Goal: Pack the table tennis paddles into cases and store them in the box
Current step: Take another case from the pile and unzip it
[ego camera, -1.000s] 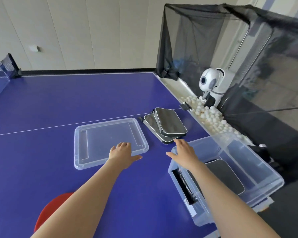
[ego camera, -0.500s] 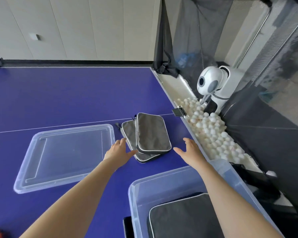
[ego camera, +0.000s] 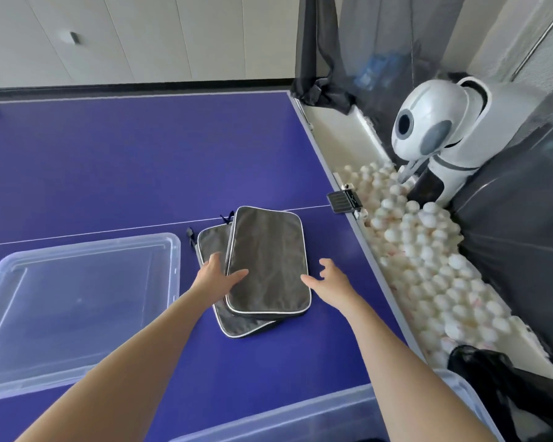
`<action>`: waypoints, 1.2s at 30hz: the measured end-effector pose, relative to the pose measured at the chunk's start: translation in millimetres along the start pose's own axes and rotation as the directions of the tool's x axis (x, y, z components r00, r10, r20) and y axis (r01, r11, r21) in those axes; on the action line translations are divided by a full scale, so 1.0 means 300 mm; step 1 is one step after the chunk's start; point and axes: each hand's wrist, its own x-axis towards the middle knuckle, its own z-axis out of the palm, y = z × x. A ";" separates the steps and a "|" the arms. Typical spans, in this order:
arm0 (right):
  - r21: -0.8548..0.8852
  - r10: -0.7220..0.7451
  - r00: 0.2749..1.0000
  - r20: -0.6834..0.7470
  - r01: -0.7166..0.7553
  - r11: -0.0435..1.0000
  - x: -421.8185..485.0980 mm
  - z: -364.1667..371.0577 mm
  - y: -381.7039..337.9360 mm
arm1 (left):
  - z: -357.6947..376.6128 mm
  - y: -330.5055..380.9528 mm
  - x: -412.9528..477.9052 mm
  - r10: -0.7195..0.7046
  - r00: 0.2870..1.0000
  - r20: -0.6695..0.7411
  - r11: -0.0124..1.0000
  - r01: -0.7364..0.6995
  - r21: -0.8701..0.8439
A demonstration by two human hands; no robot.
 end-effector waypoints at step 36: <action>0.370 -0.504 0.831 -0.235 0.556 0.744 -0.641 0.326 -0.550 | -0.659 -0.269 -0.657 0.065 0.972 -0.224 0.490 -0.226 -0.842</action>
